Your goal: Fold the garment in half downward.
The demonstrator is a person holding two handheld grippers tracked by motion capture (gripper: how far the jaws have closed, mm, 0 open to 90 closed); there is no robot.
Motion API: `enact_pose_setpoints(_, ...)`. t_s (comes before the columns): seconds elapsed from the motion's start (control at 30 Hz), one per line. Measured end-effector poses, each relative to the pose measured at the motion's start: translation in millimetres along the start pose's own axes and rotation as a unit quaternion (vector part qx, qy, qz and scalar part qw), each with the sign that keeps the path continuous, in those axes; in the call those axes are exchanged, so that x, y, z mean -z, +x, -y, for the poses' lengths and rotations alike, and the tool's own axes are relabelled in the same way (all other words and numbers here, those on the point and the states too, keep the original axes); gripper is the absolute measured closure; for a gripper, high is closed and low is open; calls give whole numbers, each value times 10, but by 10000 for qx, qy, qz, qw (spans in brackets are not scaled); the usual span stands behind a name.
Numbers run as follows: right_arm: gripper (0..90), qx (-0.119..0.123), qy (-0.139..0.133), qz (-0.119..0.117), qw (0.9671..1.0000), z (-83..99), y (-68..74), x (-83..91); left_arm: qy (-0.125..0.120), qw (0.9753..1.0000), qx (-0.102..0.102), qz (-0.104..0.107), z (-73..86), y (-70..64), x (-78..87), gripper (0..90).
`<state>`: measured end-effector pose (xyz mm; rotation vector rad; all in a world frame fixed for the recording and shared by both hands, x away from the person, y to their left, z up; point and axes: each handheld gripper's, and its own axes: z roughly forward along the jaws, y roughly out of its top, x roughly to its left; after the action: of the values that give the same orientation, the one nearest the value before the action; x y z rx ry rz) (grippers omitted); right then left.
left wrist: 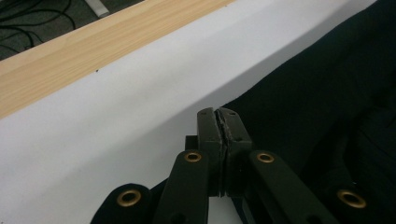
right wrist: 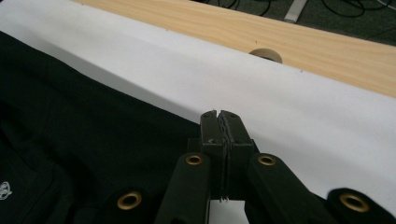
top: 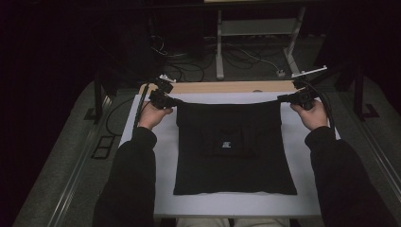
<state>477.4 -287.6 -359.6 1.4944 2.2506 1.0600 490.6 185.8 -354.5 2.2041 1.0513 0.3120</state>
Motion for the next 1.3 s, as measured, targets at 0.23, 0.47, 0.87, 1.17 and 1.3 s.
enact_pose_setpoints(0.23,875,-15,87,-15,10000,28,-32,-129,-1,9999,-138,-24,29,28,-146,873)
enact_pose_setpoints(0.47,871,-77,125,-27,9999,57,-68,-266,53,10000,-22,24,79,73,-268,871)
enact_pose_setpoints(0.87,868,-277,319,-90,9991,130,-145,-430,105,9995,267,146,203,144,-401,868)
enact_pose_setpoints(1.17,712,-501,341,-135,9981,217,-176,-515,280,9971,654,264,327,194,-491,788)
enact_pose_setpoints(1.3,597,-570,283,-217,9977,272,-184,-519,271,9952,902,261,382,211,-490,610)
